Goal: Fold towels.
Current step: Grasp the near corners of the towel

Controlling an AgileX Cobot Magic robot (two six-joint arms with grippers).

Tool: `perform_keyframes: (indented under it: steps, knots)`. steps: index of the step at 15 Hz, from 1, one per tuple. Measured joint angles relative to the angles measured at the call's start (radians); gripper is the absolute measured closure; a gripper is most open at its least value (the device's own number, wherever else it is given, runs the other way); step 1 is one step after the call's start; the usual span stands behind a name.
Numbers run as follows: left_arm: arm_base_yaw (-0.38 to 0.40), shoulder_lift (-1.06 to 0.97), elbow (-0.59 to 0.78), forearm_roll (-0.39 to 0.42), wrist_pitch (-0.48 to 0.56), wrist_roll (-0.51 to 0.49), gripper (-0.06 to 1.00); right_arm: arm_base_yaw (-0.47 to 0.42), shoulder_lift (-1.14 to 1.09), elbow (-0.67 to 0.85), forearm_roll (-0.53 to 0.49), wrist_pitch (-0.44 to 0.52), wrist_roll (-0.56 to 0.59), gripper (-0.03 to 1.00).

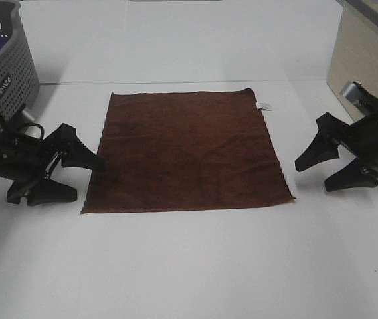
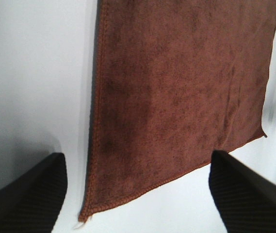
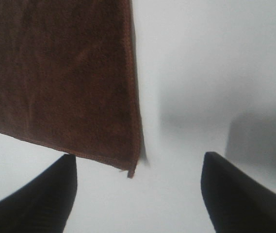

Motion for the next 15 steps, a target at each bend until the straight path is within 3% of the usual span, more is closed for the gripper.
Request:
perform_keyframes:
  steps: [3,7,11,13,15]
  knots:
    - [-0.023,0.002,0.0,-0.021,-0.009,0.0,0.19,0.0,0.055,-0.001,0.093,-0.003,-0.057,0.27]
    - [-0.139,0.0,-0.008,-0.044,-0.073,0.003,0.2,0.0,0.105,-0.01,0.179,0.03,-0.079,0.28]
    - [-0.174,-0.001,-0.008,-0.08,-0.096,0.003,0.21,0.096,0.143,-0.068,0.186,0.04,-0.077,0.28]
    - [-0.174,0.002,-0.008,-0.098,-0.12,0.003,0.31,0.147,0.152,-0.088,0.177,0.032,-0.074,0.33]
    - [-0.174,0.004,-0.008,-0.105,-0.15,0.003,0.49,0.176,0.155,-0.091,0.158,0.012,-0.054,0.42]
